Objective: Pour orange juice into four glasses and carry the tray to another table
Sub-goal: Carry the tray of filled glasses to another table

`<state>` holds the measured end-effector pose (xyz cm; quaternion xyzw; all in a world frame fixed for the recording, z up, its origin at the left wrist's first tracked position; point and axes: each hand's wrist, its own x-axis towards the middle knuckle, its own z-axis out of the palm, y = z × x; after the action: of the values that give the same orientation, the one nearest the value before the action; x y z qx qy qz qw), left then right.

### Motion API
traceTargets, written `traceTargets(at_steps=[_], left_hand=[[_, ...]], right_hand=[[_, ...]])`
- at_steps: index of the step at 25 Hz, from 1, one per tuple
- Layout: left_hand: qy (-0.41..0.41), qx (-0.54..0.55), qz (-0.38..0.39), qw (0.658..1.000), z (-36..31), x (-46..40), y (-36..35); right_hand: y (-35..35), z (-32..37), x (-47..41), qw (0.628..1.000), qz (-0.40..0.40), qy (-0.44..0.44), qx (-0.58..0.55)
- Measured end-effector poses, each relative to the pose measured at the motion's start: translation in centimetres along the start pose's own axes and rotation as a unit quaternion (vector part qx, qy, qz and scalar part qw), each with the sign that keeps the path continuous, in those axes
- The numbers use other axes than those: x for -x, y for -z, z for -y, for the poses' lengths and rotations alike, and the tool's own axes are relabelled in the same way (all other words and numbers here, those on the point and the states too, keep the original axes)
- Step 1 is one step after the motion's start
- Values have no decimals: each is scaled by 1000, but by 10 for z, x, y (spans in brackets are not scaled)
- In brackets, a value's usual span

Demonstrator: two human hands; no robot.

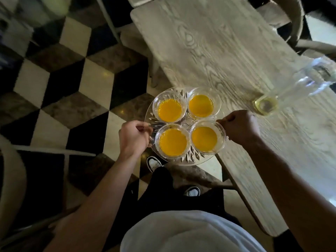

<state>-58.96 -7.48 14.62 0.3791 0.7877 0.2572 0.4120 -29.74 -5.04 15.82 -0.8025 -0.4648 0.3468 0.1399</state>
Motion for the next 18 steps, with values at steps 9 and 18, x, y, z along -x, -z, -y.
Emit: traceTargets(at_steps=[9,18], left_hand=[[35,11,-79,996,28,-73,87],[79,53,-130,987,50,-136,159]], right_hand=[[-77,116,-31,997,34,65,37],[-143,215,-57,987,71,124,78]])
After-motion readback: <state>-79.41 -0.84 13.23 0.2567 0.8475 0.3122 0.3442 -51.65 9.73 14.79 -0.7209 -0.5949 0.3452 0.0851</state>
